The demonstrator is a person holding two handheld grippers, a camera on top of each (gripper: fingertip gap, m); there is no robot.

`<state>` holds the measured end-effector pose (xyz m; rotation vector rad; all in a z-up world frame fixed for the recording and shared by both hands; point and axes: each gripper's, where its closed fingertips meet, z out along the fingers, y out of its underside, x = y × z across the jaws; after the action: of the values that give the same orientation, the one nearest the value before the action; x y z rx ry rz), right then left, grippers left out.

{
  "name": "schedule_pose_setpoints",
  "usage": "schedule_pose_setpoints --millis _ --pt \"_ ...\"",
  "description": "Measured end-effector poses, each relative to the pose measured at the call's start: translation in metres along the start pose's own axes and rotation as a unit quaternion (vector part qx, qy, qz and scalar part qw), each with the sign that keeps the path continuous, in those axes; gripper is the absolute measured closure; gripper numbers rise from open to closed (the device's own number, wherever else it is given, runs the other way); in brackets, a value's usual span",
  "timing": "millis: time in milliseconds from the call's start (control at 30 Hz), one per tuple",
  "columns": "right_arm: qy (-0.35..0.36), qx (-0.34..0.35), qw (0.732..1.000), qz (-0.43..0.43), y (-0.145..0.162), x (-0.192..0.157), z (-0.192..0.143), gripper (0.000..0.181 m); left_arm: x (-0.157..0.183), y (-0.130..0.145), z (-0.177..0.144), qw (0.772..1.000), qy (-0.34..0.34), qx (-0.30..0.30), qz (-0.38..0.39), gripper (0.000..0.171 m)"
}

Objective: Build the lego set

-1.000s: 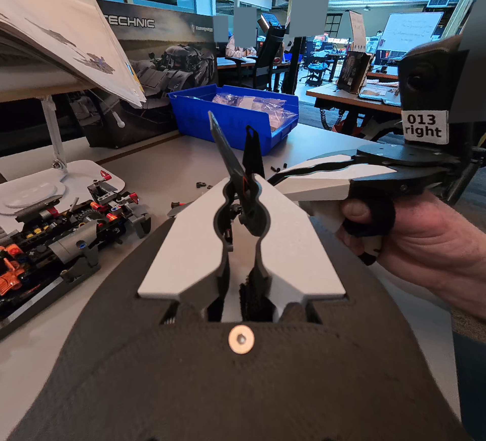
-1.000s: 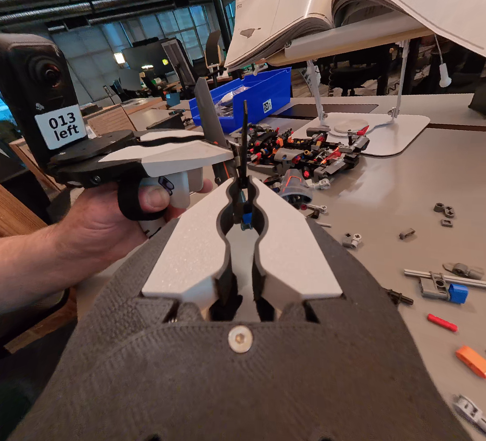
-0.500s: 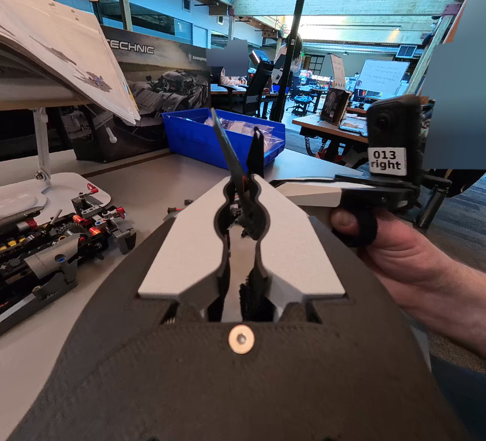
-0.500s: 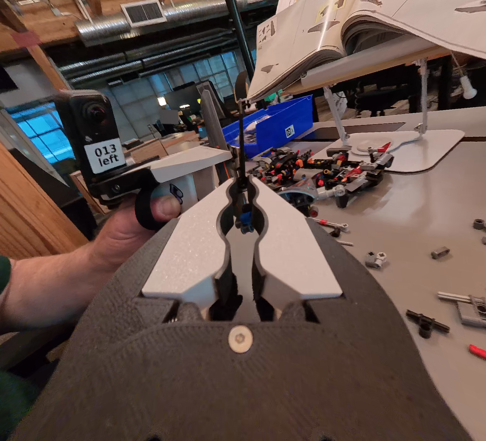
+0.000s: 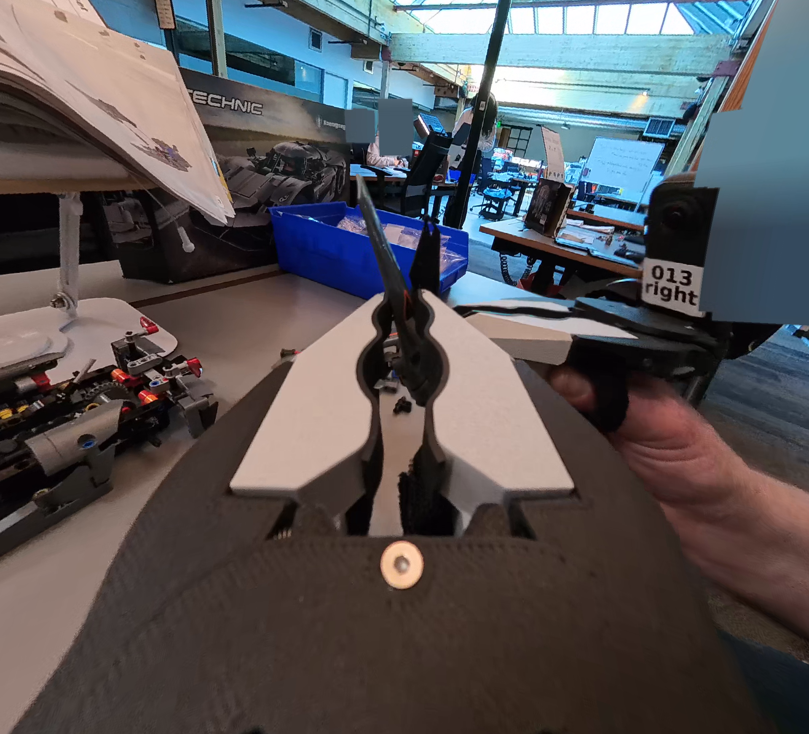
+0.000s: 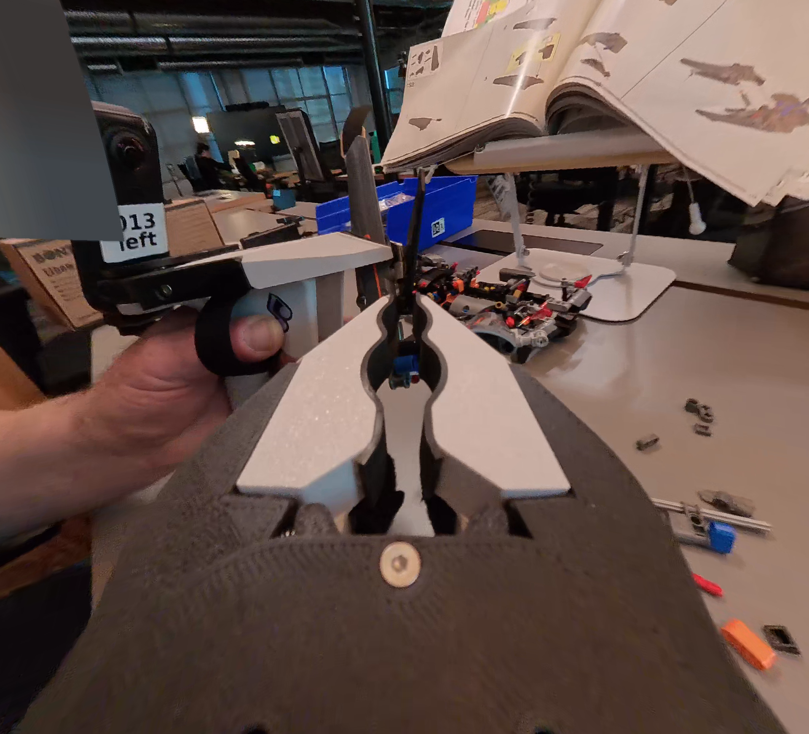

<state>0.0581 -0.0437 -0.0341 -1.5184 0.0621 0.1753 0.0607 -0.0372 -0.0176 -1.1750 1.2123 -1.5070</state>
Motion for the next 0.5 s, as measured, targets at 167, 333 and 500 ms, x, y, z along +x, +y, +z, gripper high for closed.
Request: schedule_pose_setpoints --millis 167,333,500 --pt "0.031 -0.007 0.998 -0.044 -0.004 0.0 0.001 0.177 -0.001 -0.004 0.0 0.999 -0.001 0.017 -0.042 0.163" --pt "0.059 -0.021 0.992 -0.105 -0.01 -0.001 -0.001 0.178 0.0 -0.008 0.0 0.995 0.02 0.05 -0.086 0.164" --pt "0.073 -0.024 0.988 -0.131 -0.014 -0.002 -0.001 0.178 0.001 -0.012 0.0 0.993 0.034 0.066 -0.096 0.164"
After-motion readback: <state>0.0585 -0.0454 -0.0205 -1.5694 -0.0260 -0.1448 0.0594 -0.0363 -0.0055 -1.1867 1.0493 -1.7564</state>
